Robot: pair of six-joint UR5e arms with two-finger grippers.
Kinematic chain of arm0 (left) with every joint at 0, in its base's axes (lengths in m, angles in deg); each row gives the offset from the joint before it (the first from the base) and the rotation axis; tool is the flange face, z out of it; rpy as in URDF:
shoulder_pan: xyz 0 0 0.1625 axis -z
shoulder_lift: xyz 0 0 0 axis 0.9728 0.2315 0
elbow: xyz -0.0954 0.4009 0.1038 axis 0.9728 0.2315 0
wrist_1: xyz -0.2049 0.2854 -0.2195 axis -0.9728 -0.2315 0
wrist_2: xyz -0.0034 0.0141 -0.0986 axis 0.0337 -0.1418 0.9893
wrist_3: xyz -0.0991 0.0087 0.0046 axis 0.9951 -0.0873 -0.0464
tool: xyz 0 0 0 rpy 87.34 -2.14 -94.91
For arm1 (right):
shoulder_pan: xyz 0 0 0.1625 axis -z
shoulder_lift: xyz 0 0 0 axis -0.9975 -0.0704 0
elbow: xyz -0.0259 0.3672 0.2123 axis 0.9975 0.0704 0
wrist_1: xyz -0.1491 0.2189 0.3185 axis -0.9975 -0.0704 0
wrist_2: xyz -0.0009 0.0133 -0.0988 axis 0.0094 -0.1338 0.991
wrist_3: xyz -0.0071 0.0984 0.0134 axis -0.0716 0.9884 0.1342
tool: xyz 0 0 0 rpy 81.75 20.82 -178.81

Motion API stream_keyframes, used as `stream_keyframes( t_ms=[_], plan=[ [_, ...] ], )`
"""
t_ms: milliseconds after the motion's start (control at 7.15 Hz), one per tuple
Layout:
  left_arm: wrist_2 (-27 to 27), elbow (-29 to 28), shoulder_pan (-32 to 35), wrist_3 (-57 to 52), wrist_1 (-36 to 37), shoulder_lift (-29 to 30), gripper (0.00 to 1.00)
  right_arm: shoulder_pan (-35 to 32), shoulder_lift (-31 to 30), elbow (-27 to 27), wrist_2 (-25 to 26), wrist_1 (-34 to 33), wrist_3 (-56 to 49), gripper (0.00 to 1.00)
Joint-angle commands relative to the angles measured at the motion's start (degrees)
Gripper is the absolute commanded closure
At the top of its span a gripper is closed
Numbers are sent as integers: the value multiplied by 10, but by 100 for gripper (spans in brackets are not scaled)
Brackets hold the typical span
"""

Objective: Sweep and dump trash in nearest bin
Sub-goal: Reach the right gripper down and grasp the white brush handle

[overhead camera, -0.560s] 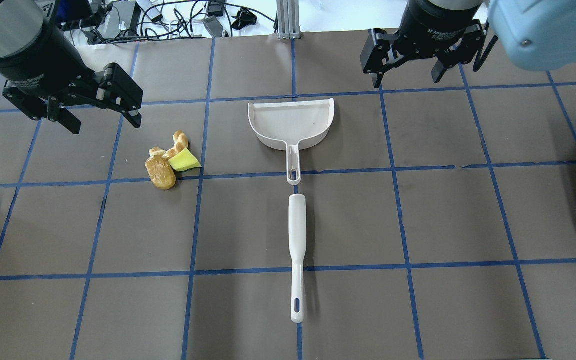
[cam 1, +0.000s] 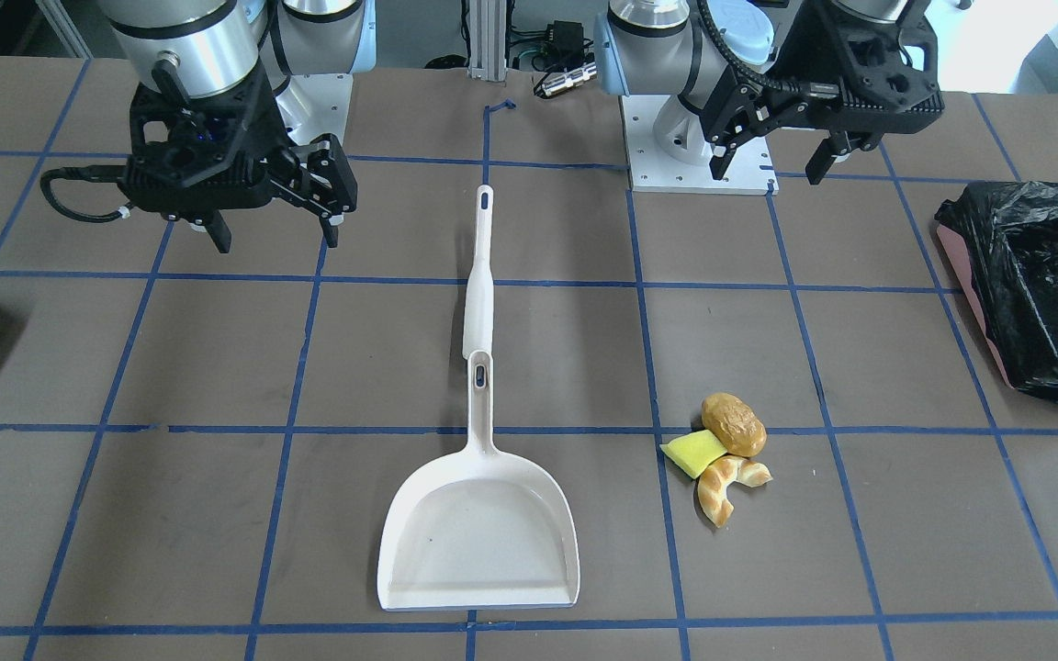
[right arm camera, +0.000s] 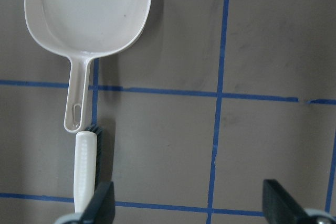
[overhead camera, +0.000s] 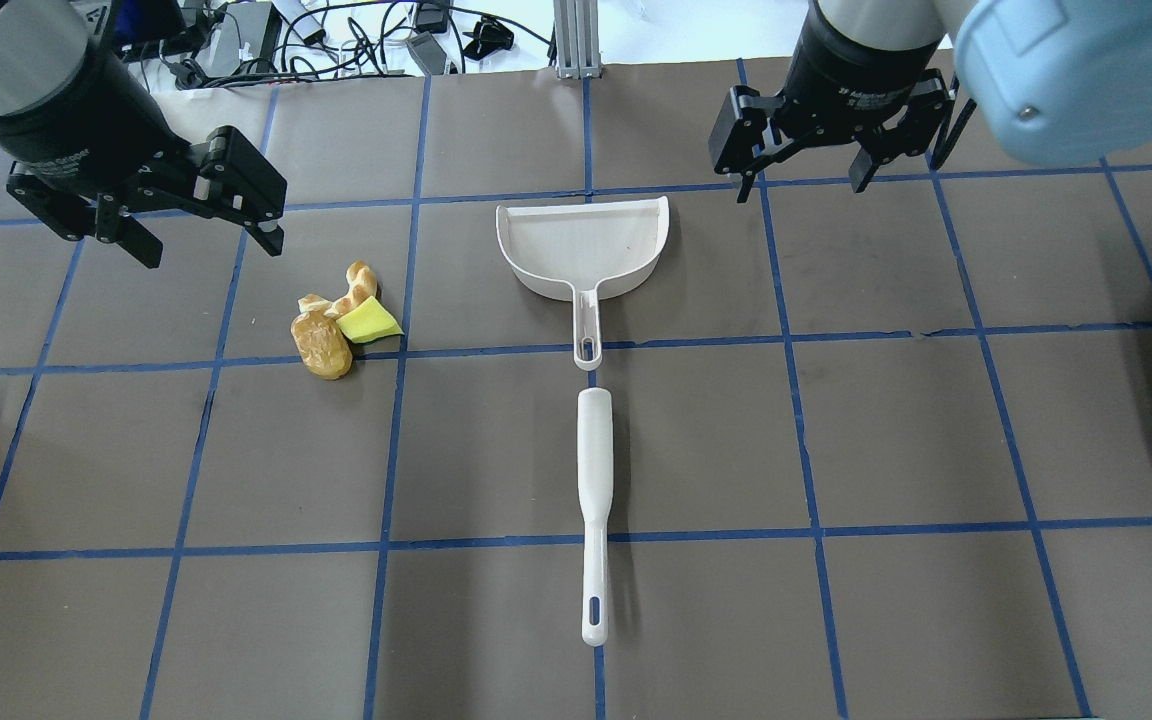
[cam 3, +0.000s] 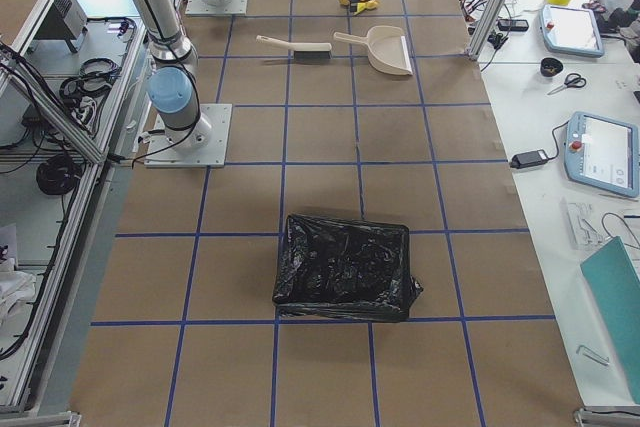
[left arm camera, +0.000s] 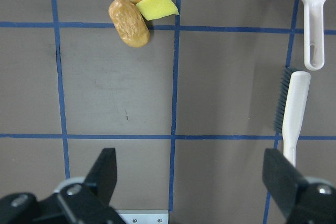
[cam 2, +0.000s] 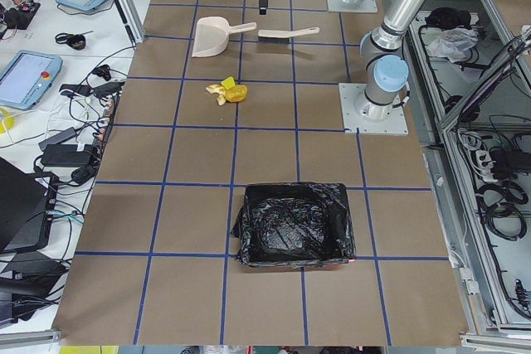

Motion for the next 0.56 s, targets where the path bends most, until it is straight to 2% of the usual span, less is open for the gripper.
stream_keyframes(
  t_ms=[0, 140, 420],
  plan=[
    [3, -1, 0, 1, -1, -1, 0, -65, -5, -49, 0, -3, 27, 0],
    [-3, -1, -2, 0, -1, 0, 0, -102, -5, -76, 7, -1, 88, 0],
    [-5, 2, -2, 1, -1, 0, 0, -155, -6, -147, 0, -7, 117, 0]
  ],
)
